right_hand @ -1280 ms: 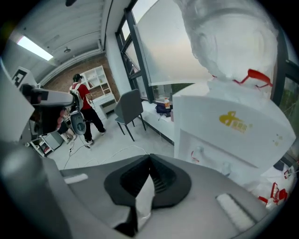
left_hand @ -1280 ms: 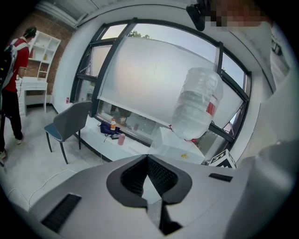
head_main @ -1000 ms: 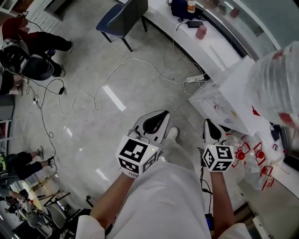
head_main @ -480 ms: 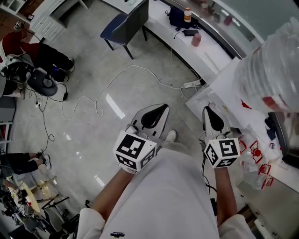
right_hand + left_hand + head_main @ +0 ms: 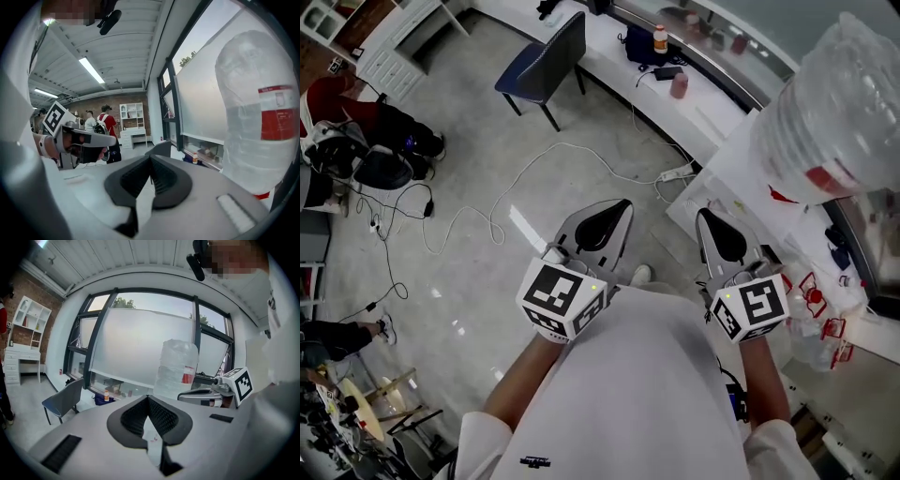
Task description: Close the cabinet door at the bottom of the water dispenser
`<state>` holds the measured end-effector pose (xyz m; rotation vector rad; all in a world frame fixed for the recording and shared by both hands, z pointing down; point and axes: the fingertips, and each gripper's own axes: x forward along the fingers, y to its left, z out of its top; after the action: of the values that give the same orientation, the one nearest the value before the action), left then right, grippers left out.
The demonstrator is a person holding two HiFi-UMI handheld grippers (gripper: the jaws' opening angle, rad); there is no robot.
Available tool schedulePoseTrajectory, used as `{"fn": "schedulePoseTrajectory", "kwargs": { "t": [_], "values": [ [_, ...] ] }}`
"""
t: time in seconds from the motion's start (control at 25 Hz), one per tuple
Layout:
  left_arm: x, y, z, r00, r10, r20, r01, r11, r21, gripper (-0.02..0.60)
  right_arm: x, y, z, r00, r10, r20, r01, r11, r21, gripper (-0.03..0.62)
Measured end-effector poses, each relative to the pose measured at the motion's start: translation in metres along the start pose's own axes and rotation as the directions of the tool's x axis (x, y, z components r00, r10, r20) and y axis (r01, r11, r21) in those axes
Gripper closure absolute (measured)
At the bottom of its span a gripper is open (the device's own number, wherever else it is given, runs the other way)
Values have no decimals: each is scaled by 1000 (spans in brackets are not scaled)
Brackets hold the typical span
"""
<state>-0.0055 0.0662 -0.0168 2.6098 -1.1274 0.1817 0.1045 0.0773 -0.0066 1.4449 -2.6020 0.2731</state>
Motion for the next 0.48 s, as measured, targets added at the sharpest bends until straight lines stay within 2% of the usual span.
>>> {"fn": "schedulePoseTrajectory", "kwargs": {
  "t": [0.16,0.48],
  "values": [
    [-2,-4,12,1000,-10,24,9,1000,30,575,-8,9,17,999,19,43,-18,1000,-25,583],
    [-7,-12,23,998,-15,57,13,999,42,575,-19,20,28,997,26,72,-23,999,-42,583]
  ]
}}
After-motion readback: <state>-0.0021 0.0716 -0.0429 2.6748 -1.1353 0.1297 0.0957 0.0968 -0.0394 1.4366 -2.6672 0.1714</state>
